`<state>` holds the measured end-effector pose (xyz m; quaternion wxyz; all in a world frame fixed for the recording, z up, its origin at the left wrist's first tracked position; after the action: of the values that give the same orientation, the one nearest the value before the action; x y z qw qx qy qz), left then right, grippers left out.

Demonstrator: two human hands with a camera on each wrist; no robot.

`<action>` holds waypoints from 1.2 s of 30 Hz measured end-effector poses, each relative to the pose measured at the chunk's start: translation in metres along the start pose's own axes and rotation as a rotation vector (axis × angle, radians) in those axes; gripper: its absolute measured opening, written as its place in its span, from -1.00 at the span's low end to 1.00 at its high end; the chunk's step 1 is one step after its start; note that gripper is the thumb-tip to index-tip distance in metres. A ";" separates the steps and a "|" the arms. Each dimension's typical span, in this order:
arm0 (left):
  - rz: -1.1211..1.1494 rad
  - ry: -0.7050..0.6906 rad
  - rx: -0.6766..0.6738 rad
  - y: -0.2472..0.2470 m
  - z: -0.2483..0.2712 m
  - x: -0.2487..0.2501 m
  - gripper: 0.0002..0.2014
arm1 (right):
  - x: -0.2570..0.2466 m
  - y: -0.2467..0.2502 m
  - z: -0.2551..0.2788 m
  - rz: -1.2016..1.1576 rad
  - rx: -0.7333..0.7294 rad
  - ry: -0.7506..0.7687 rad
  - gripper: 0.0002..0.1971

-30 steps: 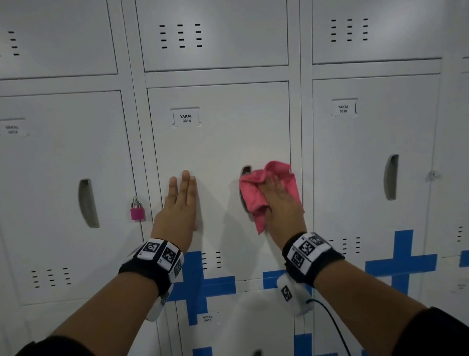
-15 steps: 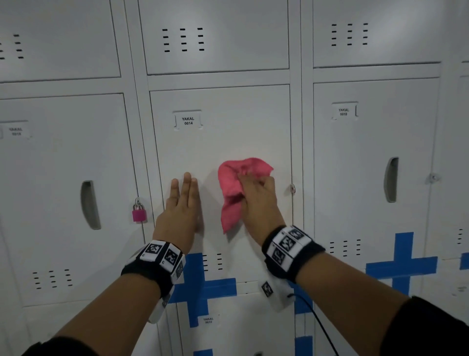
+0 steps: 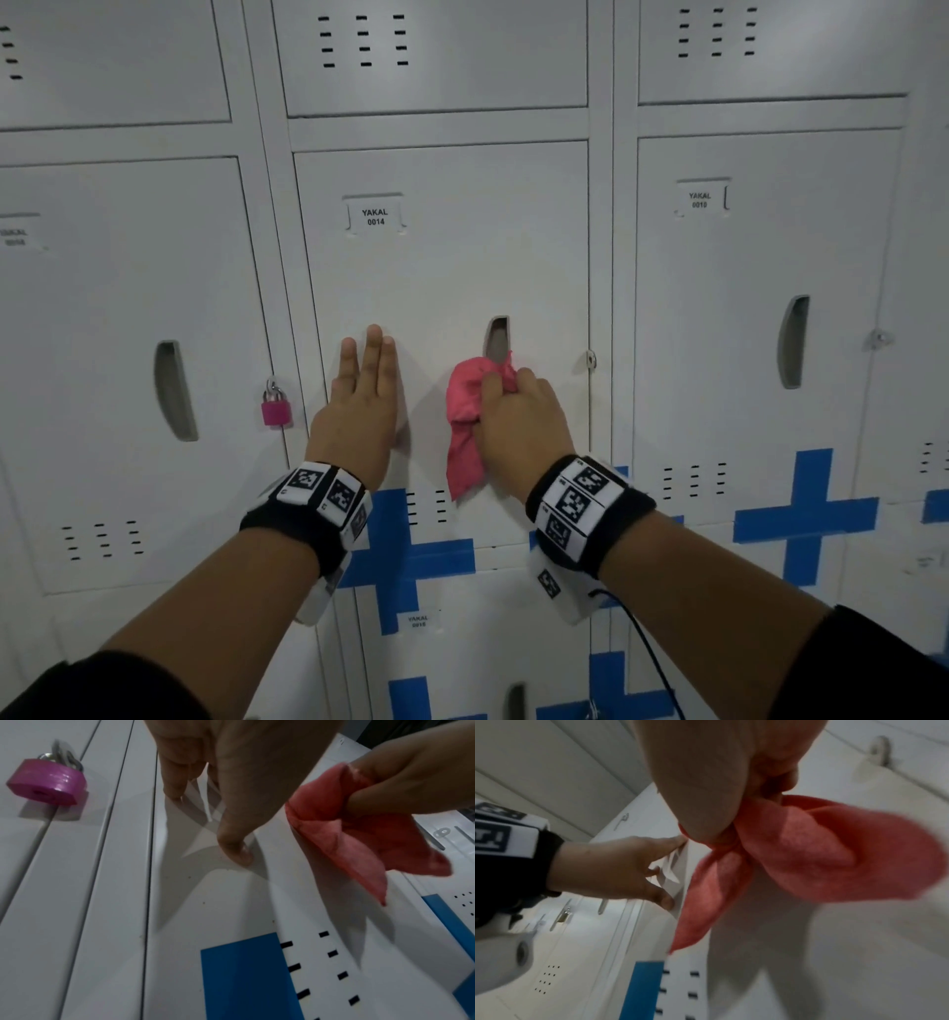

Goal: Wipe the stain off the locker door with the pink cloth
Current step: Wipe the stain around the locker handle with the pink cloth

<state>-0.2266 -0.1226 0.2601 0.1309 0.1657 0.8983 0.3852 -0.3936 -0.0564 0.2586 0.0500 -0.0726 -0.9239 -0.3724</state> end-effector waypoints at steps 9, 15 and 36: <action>0.011 0.002 0.002 0.004 0.000 0.000 0.01 | -0.013 0.009 -0.017 0.131 -0.128 0.024 -0.56; -0.009 -0.004 0.014 -0.001 0.000 -0.005 0.13 | 0.006 0.024 -0.024 -0.088 -0.170 0.039 -0.65; 0.063 -0.052 0.041 -0.005 -0.005 -0.016 0.17 | 0.004 -0.027 -0.006 -0.139 0.165 0.386 -0.47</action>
<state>-0.2145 -0.1350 0.2616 0.1383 0.2063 0.8968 0.3661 -0.4020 -0.0795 0.2449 0.2059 0.0684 -0.9273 -0.3049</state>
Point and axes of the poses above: each hand's wrist, its own z-axis away from the middle knuckle, its own y-axis out of the back of the hand, x = y × z, the point moved 1 cm from there along -z, towards the middle knuckle, and after that the axes turned 7 degrees about z, right-handed, at the moved point
